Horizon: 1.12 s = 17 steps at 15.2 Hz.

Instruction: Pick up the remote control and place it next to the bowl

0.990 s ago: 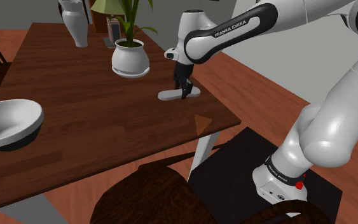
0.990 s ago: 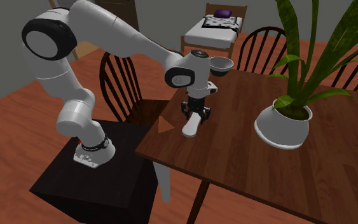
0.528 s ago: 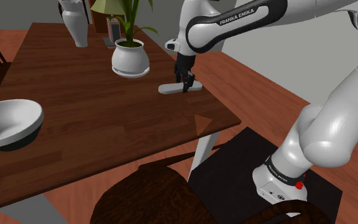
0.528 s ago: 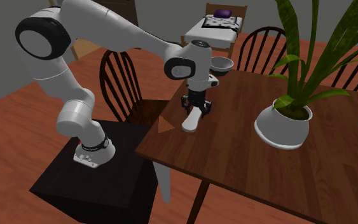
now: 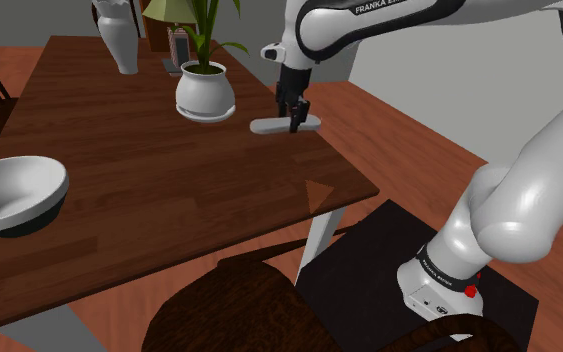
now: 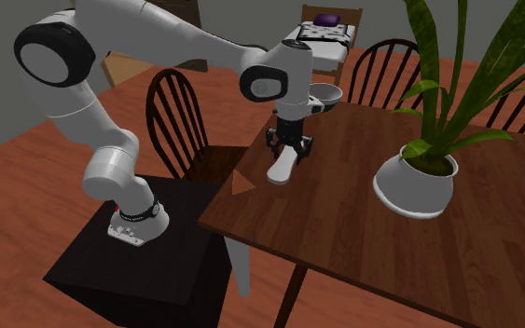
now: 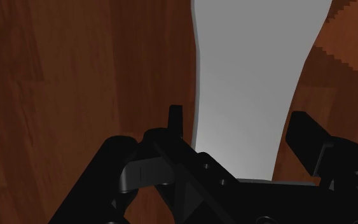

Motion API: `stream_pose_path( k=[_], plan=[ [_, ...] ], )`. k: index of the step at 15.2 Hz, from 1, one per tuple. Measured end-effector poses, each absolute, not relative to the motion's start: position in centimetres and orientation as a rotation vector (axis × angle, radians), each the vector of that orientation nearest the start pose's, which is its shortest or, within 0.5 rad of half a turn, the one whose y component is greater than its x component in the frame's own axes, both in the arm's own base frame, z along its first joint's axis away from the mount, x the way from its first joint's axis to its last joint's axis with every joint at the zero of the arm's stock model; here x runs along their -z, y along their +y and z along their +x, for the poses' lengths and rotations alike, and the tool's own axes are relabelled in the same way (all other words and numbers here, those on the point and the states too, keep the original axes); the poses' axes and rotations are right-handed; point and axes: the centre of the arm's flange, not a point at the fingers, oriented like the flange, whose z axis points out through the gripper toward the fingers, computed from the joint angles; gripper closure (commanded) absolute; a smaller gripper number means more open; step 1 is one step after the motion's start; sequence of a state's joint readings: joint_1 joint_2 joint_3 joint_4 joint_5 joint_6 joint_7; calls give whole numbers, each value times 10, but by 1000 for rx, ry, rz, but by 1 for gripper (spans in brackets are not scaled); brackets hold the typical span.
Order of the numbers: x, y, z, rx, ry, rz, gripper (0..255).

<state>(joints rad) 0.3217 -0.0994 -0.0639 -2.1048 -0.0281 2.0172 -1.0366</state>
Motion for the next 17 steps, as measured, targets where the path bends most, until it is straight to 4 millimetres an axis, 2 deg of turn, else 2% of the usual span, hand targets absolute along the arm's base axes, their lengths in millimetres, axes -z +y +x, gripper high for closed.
stream_pose_path(
  k=[6, 7, 11, 17],
  plan=[
    [-493, 130, 507, 6, -1923, -2512, 255],
    [-494, 137, 507, 5, -1924, -2512, 255],
    [-497, 180, 507, 5, -1924, -2512, 255],
    [-494, 263, 510, 5, -1925, -2511, 255]
  ],
)
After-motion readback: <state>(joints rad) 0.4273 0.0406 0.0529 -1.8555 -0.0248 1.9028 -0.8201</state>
